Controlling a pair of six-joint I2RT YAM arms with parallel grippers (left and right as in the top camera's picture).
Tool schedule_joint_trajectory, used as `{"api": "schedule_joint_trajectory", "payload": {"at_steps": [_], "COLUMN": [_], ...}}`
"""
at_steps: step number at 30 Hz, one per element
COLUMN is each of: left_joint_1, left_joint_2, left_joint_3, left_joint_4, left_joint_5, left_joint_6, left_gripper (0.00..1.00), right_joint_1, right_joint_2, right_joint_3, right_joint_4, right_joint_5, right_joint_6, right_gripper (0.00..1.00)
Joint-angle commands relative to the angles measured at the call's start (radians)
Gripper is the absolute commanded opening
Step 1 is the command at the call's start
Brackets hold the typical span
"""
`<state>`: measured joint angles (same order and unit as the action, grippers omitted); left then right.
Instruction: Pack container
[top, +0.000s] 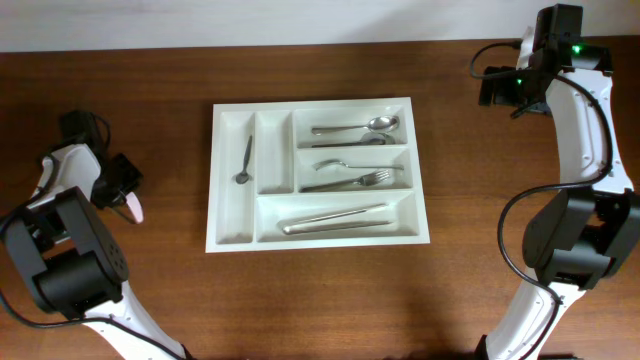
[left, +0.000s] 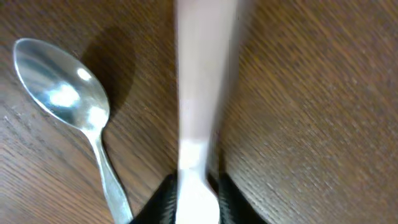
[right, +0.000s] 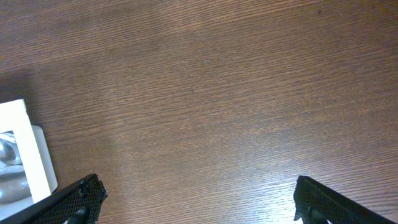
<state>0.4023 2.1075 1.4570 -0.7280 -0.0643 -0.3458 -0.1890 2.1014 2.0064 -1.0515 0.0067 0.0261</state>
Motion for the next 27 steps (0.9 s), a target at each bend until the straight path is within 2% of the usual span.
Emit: {"api": "schedule_joint_trajectory", "payload": {"at_steps": [1, 4, 7, 15, 21, 27], "left_joint_1": [0.002, 0.002, 0.002, 0.002, 0.001, -0.003], "left_joint_2": [0.024, 0.024, 0.024, 0.024, 0.024, 0.024], "left_joint_3": [-0.037, -0.037, -0.037, -0.004, 0.119, 0.249], "left_joint_4": [-0.005, -0.006, -0.006, 0.008, -0.056, -0.148], "left_joint_5": [0.024, 0.026, 0.040, 0.095, 0.094, 0.094], "left_joint_6": [-0.006, -0.006, -0.006, 0.003, 0.027, 0.101], "left_gripper": [0.13, 0.13, 0.02, 0.02, 0.02, 0.02], "right_joint_1": [-0.002, -0.002, -0.002, -0.002, -0.002, -0.002], "right_joint_2": [-0.017, -0.017, -0.017, -0.017, -0.017, -0.017], "right_joint_3": [-0.002, -0.002, -0.002, -0.002, -0.002, -0.002], "right_joint_4": [0.000, 0.000, 0.000, 0.000, 0.000, 0.000], "right_joint_5": [0.002, 0.002, 0.001, 0.002, 0.002, 0.002], "right_joint_6": [0.009, 0.009, 0.009, 0.009, 0.009, 0.009], "right_gripper": [0.99, 0.99, 0.99, 0.99, 0.99, 0.99]}}
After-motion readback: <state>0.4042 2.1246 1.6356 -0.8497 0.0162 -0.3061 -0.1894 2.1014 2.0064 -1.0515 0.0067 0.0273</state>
